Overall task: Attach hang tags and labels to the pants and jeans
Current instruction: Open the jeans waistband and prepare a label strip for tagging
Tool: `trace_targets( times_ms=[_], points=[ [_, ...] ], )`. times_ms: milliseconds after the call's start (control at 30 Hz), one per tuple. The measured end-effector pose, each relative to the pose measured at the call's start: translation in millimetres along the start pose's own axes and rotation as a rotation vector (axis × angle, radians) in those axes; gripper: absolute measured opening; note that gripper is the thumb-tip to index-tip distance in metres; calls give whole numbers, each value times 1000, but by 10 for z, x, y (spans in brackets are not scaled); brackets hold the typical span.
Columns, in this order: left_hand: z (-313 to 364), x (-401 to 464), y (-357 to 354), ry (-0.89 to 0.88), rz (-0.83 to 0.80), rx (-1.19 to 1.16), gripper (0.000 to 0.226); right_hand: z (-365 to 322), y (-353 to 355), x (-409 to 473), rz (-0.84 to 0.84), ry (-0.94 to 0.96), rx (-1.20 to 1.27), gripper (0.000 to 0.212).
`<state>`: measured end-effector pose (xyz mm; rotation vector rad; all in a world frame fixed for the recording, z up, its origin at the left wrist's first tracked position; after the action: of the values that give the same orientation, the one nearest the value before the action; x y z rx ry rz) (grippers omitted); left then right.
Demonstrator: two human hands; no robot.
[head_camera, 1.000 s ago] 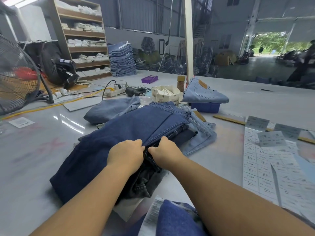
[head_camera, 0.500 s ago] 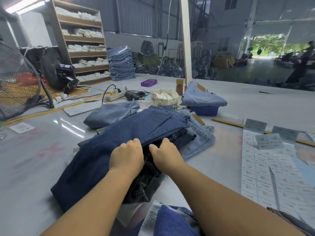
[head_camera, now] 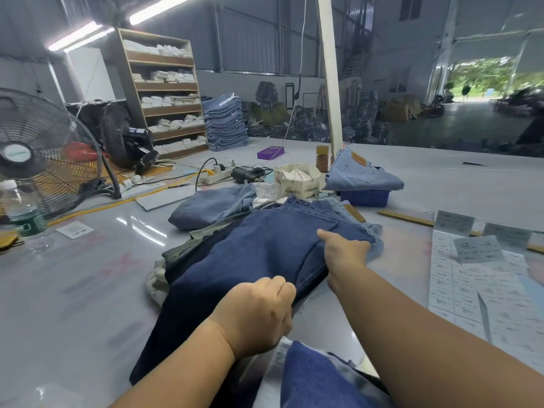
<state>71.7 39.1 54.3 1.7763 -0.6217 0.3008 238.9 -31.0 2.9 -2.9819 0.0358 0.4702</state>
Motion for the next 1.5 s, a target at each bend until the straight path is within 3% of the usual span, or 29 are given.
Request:
trace_targets(
  times_ms=[100,200,267,333,433,600,667,733,867,967,1033,1100,1200,1300,1500],
  points=[
    [-99,-44,-227,130,-211,4,30,-83,26,-36,-11,46,-84,93],
    [-349,-49,-269,450,-240,-75,54,-196,-9,-94,-39,122,-140,97],
    [-400,-6,-306,546,-271,-85,73,-241,-5,-130,-44,143,-157,101],
    [-342,84,-301,561,-297,-87,60,-254,8,-158,-42,139,-148,105],
    [-267,177,-145,514,-211,-119,15,-222,19,-170,-23,112,-88,110],
    [-92,187,56,196,-69,-160,6,-191,37,-138,18,75,-118,134],
    [17,159,159,57,25,-158,8,-201,105,-133,38,44,-140,132],
    [84,163,105,10,-36,-166,1,-271,203,-153,65,67,-198,118],
    [-128,183,-221,289,-416,-281,43,-587,242,-254,78,257,-358,87],
    [-330,229,-199,505,-437,-424,96,-812,198,-466,33,345,-384,80],
    [-313,313,-151,592,-436,-528,113,-960,236,-658,43,416,-396,78],
    [-178,442,-50,607,-406,-555,114,-1105,324,-864,64,470,-381,78],
    [51,618,447,473,-166,-445,78,-1307,535,-1204,100,549,-333,78],
    [170,633,1082,340,26,-375,53,-1527,834,-1623,168,725,-278,63],
    [632,691,2090,194,270,-345,36,-1994,1528,-2502,365,999,-293,56]
  ],
)
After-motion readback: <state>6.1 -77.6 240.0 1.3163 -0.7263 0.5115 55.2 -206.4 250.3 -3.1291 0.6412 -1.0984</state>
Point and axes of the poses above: each hand's wrist, its own x-axis towards the middle knuckle, its own y-axis out of the back of the hand, z = x × y, the point moved 9 cm from there along x, towards the middle knuckle, and after that the axes turned 2 degrees about y, right-handed, at the moved point
